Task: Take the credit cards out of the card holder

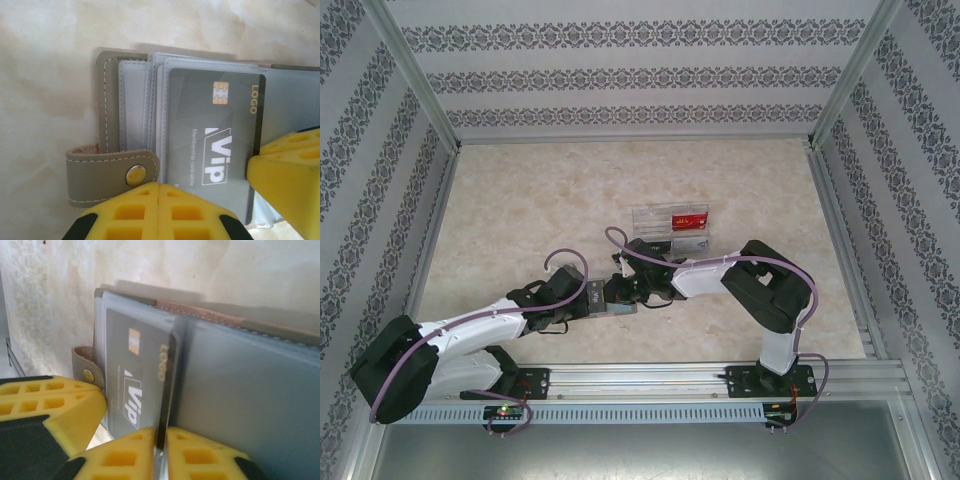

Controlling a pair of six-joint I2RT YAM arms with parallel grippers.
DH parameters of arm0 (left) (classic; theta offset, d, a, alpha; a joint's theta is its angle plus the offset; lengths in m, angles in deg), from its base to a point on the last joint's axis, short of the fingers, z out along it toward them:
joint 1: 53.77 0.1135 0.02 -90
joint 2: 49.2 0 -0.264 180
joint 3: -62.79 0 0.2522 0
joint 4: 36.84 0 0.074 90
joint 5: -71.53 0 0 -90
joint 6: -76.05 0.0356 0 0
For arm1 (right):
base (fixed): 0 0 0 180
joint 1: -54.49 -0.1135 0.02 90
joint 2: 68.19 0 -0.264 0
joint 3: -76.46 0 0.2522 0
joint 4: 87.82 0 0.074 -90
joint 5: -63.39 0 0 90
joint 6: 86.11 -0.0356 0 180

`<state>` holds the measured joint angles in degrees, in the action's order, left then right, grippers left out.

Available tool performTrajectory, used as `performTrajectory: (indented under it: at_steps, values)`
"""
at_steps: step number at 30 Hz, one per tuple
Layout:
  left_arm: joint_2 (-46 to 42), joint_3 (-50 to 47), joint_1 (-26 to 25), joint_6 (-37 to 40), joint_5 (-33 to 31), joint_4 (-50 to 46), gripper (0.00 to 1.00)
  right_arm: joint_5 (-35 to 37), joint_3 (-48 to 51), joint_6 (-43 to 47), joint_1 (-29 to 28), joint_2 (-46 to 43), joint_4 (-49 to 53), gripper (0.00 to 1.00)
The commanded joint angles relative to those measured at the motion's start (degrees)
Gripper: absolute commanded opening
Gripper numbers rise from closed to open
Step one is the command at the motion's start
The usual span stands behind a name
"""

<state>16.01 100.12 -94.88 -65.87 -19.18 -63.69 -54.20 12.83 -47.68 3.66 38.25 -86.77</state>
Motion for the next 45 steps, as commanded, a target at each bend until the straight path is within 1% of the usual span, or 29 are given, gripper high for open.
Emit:
performTrajectory:
  at_steps: [1,7,11,22,24,26,30,45]
  values:
    - [1.19,-0.53,0.76,-0.86,-1.32,-4.00,0.00,-0.39,1.35,-0.49,0.38,-0.70,-1.26,0.21]
    - [1.23,-0.46,0.76,-0.72,-1.36,-4.14,0.00,-0.72,1.86,-1.15,0.64,-0.80,-2.55,0.21]
    - [1.23,-0.59,0.76,-0.79,-1.40,-4.15,0.00,-0.88,2.25,-1.38,0.64,-0.79,-3.01,0.18]
    - [1.34,-0.56,0.74,-0.80,-1.40,-4.15,0.00,-0.68,3.20,-1.77,0.91,-1.61,-3.67,0.19]
    - [1.33,-0.55,0.74,-0.81,-1.31,-3.97,0.00,-0.84,3.21,-1.67,0.82,-1.49,-3.73,0.17]
    - [1.32,-0.53,0.76,-0.73,-1.15,-3.96,0.00,-1.00,3.07,-1.60,0.86,-1.23,-3.79,0.10]
    - [1.34,-0.51,0.77,-0.73,-1.38,-4.12,0.00,-1.10,3.15,-1.65,0.88,-0.97,-3.87,0.00]
    - [1.54,-0.38,0.76,-0.90,-1.95,-4.85,0.00,-1.33,5.83,-1.16,3.09,-3.49,-3.40,0.00]
